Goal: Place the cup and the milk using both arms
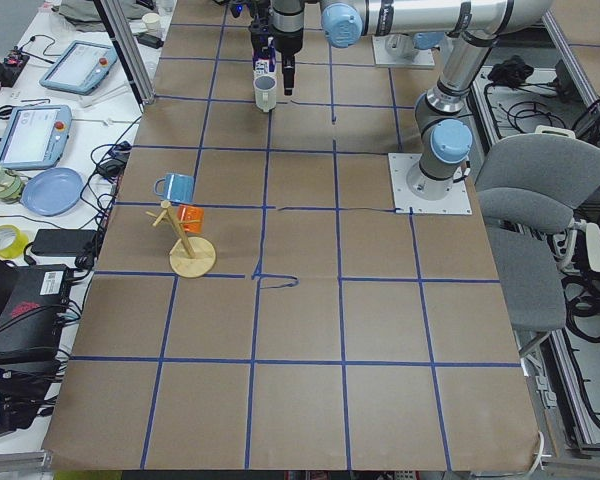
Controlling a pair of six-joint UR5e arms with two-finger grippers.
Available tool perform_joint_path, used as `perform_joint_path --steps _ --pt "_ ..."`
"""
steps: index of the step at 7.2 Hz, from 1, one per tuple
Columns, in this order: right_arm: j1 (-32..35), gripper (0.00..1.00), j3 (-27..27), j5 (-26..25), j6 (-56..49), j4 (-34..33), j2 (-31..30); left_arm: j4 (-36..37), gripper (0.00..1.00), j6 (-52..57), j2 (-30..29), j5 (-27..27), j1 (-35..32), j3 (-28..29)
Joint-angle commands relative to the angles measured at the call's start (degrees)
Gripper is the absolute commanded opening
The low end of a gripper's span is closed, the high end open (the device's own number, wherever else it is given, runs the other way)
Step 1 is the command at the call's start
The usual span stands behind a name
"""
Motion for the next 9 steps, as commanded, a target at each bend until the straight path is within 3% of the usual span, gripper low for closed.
perform_joint_path --steps 1,4,7,9 --pt "-0.7 1.0 -0.4 -2.4 -0.2 5.0 -7.1 0.2 1.0 0.1 0.0 -0.1 -0.1 0.0" --pt "-0.9 1.0 0.1 -2.7 -0.9 13.5 -18.8 0.4 1.0 0.2 0.1 -0.1 -0.2 0.0" --pt "-1.7 1.0 0.0 -6.8 -0.9 13.6 -20.0 0.5 1.0 0.3 0.2 0.0 -0.2 0.1" --pt "-7.0 1.0 0.4 -6.5 -4.2 13.6 -20.0 0.5 1.0 0.3 0.3 0.1 -0.1 0.6"
